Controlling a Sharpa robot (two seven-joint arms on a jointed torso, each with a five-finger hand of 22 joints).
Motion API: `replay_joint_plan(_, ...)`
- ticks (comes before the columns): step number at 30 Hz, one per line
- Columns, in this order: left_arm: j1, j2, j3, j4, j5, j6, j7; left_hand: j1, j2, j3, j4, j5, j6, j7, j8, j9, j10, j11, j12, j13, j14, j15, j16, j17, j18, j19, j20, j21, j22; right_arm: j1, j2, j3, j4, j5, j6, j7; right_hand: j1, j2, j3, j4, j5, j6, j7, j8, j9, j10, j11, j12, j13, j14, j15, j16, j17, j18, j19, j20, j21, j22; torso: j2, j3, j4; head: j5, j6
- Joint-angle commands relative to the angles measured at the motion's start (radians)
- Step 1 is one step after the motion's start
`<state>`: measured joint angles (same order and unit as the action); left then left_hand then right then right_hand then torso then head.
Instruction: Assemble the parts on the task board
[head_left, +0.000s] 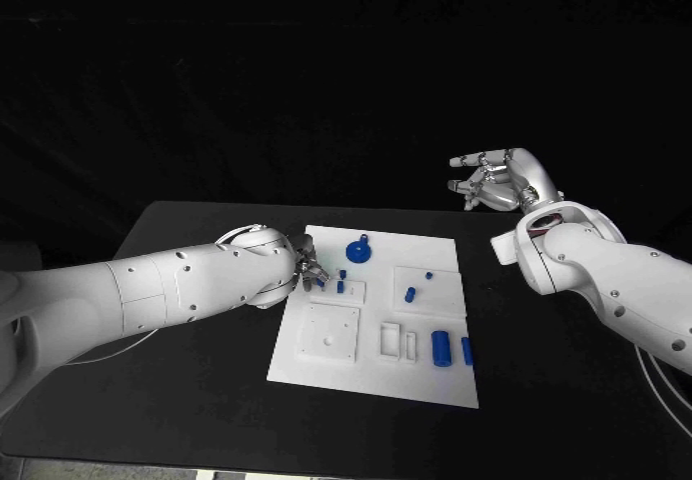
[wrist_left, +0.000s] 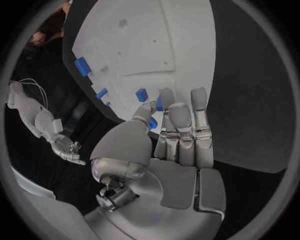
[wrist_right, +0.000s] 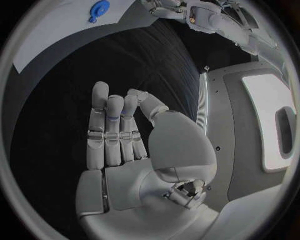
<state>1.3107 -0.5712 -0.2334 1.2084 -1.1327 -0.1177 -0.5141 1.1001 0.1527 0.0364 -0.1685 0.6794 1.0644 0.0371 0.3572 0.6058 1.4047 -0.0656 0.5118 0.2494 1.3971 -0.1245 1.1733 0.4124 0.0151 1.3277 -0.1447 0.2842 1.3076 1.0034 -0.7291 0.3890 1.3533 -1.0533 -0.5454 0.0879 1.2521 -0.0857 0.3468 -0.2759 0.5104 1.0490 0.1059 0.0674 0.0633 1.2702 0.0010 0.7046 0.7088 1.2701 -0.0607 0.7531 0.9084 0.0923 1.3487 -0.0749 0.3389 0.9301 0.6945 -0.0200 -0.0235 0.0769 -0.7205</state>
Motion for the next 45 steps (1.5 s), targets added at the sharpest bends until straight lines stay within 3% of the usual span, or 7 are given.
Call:
replay_joint_plan(1, -0.001, 0.002, 0.0, 0.004, -0.013, 0.01, 0.015, 0.004, 0.004, 0.117, -0.112, 0.003, 0.024, -0.028, 0.002, 0.0, 0.006, 0.001, -0.004, 0.0, 0.006, -0.001, -0.005, 0.001, 0.004, 0.005, -0.001, 0.004, 0.016, 0.0, 0.001, 0.001, 0.0, 0.0, 0.01, 0.008, -0.004, -0.009, 0.006, 0.0, 0.0, 0.013, 0.008, -0.006, -0.001, -0.014, -0.01, 0.006, -0.001, -0.005, 0.001, 0.004, -0.001, 0.018, 0.002, -0.004, -0.003, 0.001, 0.0, -0.0005, 0.0008, -0.001, 0.0)
replay_joint_plan(17, -0.005, 0.001, 0.0, 0.011, -0.013, 0.052, 0.024, 0.005, 0.004, 0.117, -0.112, 0.002, 0.023, -0.028, 0.006, -0.004, 0.006, 0.001, -0.005, 0.0, 0.006, -0.001, -0.007, 0.004, 0.004, 0.004, 0.0, 0.003, 0.016, -0.002, 0.005, 0.001, -0.005, 0.017, 0.015, 0.004, -0.006, -0.009, 0.01, 0.0, 0.002, 0.013, 0.008, -0.006, -0.001, -0.015, -0.01, 0.007, -0.004, -0.007, 0.001, 0.005, -0.003, 0.018, 0.004, -0.004, -0.009, 0.007, 0.0, -0.0013, 0.0005, -0.007, 0.003)
replay_joint_plan(33, -0.006, 0.003, 0.0, 0.003, -0.018, 0.067, 0.023, 0.006, 0.004, 0.118, -0.112, 0.002, 0.02, -0.027, 0.007, -0.006, 0.004, 0.002, -0.005, 0.001, 0.005, 0.0, -0.008, 0.005, 0.004, 0.004, 0.0, 0.002, 0.016, -0.003, 0.006, 0.001, -0.007, 0.019, 0.02, 0.002, -0.007, -0.008, 0.011, 0.0, 0.004, 0.013, 0.008, -0.006, -0.002, -0.015, -0.01, 0.008, -0.004, -0.006, 0.001, 0.006, -0.004, 0.018, 0.005, -0.004, -0.011, 0.01, 0.0, -0.0002, 0.0005, -0.002, 0.007)
replay_joint_plan(45, -0.007, -0.004, 0.001, 0.01, -0.032, 0.015, 0.038, 0.008, 0.004, 0.118, -0.113, 0.003, 0.021, -0.028, 0.011, -0.008, 0.005, 0.001, -0.003, 0.002, 0.007, -0.001, -0.008, 0.007, 0.005, 0.005, 0.0, 0.003, 0.017, -0.003, 0.006, 0.001, -0.008, 0.019, 0.02, 0.003, -0.009, -0.007, 0.014, 0.001, 0.005, 0.013, 0.008, -0.006, -0.001, -0.015, -0.01, 0.01, -0.005, -0.006, 0.001, 0.007, -0.005, 0.018, 0.008, -0.004, -0.018, 0.017, 0.001, -0.0005, -0.0011, -0.003, 0.005)
